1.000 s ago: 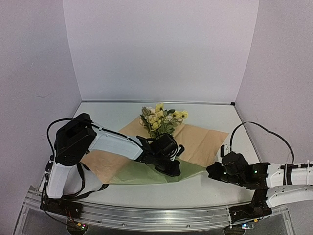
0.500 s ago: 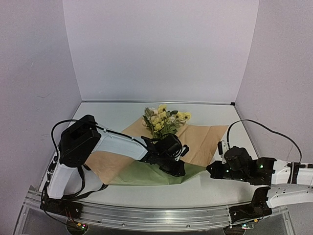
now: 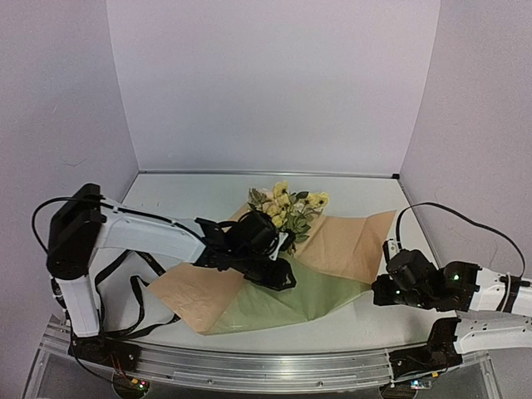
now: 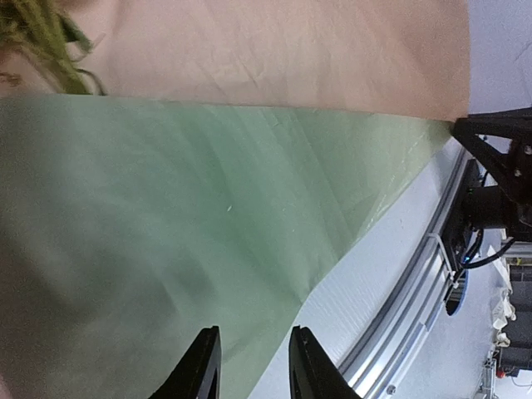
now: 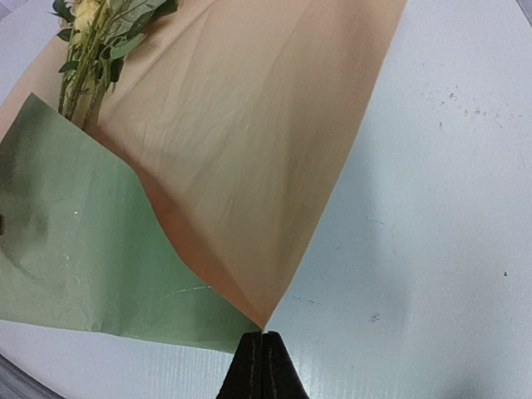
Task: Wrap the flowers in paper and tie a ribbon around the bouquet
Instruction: Fold the one-fourth-folded wrapping paper at the center of the board.
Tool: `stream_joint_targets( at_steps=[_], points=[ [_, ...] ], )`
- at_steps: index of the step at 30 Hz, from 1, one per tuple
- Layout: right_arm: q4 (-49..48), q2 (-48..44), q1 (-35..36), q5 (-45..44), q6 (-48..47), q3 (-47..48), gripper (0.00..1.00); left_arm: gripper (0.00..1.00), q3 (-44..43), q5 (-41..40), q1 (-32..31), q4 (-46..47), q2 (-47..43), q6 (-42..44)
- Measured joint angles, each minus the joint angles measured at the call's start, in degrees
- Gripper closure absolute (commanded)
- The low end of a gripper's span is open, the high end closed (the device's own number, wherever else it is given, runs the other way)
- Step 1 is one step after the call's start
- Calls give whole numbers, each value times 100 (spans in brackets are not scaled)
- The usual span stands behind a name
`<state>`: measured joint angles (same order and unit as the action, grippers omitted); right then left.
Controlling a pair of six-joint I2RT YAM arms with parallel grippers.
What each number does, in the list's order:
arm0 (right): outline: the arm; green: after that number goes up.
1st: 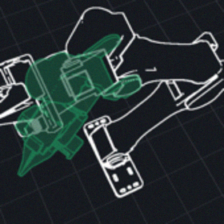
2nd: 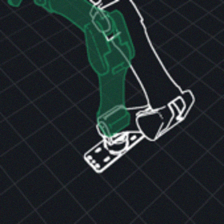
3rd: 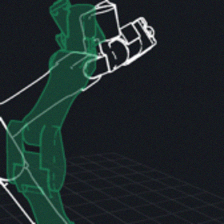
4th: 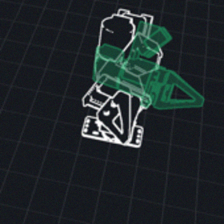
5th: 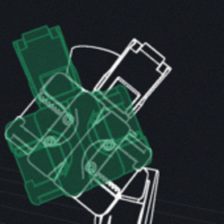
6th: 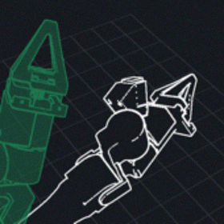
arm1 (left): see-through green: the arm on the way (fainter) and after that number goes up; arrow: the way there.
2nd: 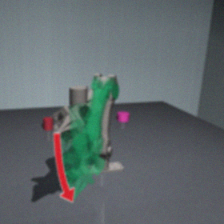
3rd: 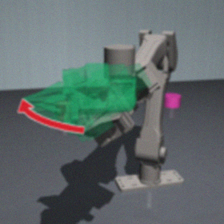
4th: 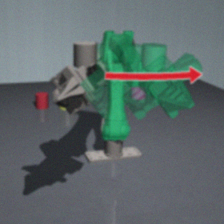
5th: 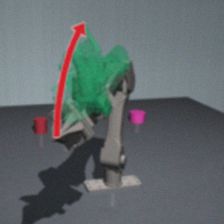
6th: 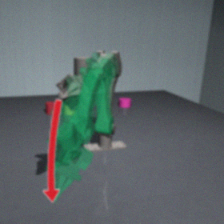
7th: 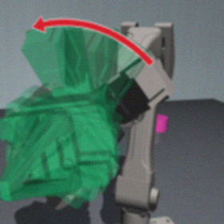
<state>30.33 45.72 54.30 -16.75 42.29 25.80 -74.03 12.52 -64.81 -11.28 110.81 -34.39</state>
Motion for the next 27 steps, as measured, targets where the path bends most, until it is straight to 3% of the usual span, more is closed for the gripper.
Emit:
stream_joint_targets(
  at_steps=[5, 11, 20, 27],
  points=[
    [428, -38, 0, -294, -95, 97, 100, 81, 1270, -17, 45, 48, -1215, -267],
    [739, -76, 0, -514, -182, 165, 100, 82, 2350, 377, -21, 20, -1631, -360],
    [874, -40, 0, -409, -410, 376, 100, 85, 2082, 461, -41, -73, -1193, -283],
    [769, 71, 0, 176, -708, 562, 100, 87, 1895, 255, 194, -93, -711, -288]
  ],
)
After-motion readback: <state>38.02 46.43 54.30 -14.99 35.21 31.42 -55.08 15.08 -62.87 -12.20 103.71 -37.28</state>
